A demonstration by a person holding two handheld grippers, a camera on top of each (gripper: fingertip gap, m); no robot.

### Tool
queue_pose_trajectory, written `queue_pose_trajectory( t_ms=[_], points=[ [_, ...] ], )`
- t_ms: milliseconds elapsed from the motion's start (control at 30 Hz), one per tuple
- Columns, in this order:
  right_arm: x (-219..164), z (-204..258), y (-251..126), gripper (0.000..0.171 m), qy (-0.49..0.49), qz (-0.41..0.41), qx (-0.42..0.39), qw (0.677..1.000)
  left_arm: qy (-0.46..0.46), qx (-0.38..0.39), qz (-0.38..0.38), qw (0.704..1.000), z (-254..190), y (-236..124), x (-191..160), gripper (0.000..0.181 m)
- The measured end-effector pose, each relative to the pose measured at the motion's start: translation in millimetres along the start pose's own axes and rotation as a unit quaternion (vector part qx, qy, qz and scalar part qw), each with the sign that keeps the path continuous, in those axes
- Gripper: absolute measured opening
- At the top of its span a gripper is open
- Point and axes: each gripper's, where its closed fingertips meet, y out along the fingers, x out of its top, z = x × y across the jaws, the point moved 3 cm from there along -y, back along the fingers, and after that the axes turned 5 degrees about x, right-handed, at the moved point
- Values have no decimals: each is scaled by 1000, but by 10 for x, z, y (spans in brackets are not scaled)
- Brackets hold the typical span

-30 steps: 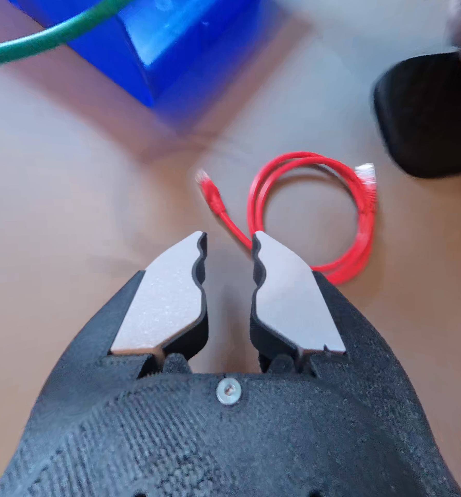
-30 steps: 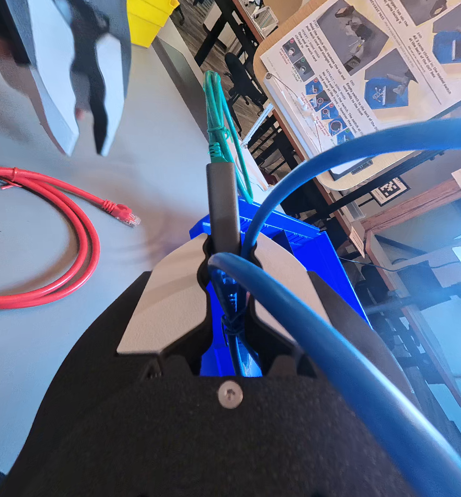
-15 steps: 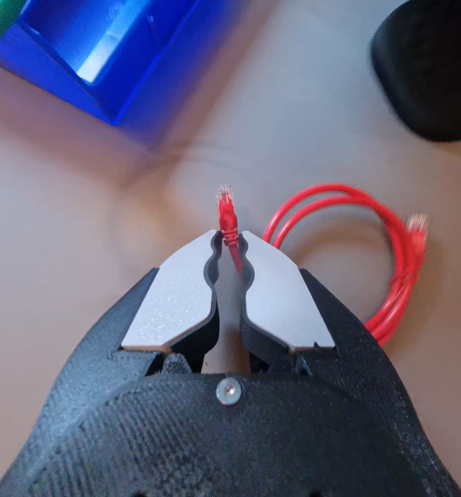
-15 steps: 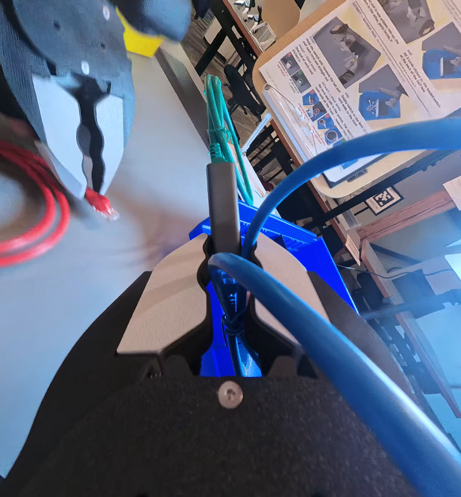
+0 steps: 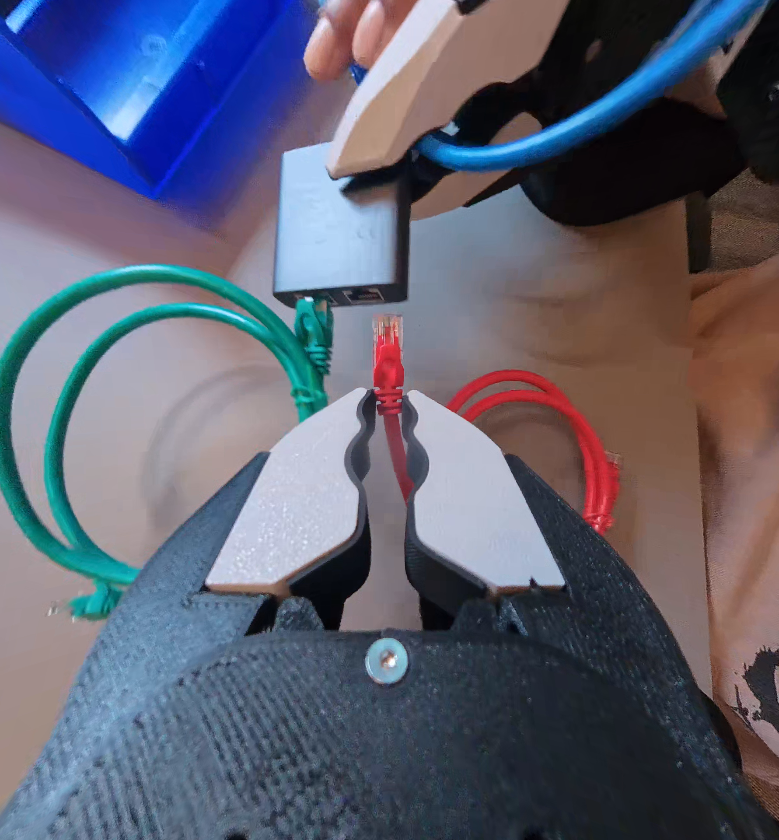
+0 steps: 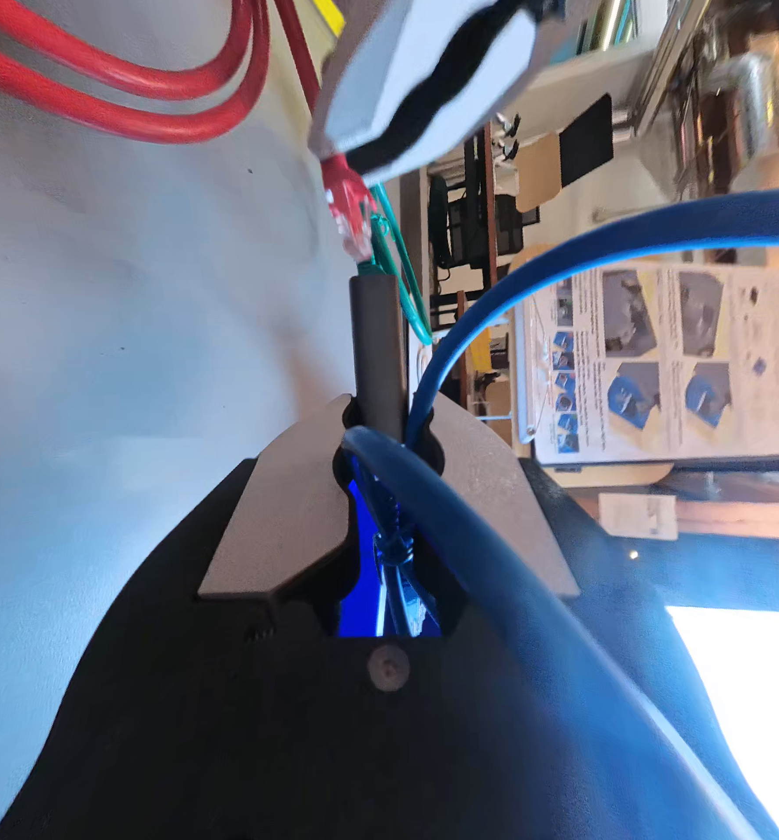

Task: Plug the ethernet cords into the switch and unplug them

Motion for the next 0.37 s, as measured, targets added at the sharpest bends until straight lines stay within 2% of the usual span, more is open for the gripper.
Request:
queue_pose_trajectory(
  t_ms=[133, 367],
  points=[
    [84, 125, 89, 23, -65, 1, -8, 998, -5, -12, 30, 999, 34, 129, -134, 11],
    [138, 241, 114, 22, -65, -22, 8, 998, 3, -10, 33, 999, 74, 126, -193, 11]
  ],
)
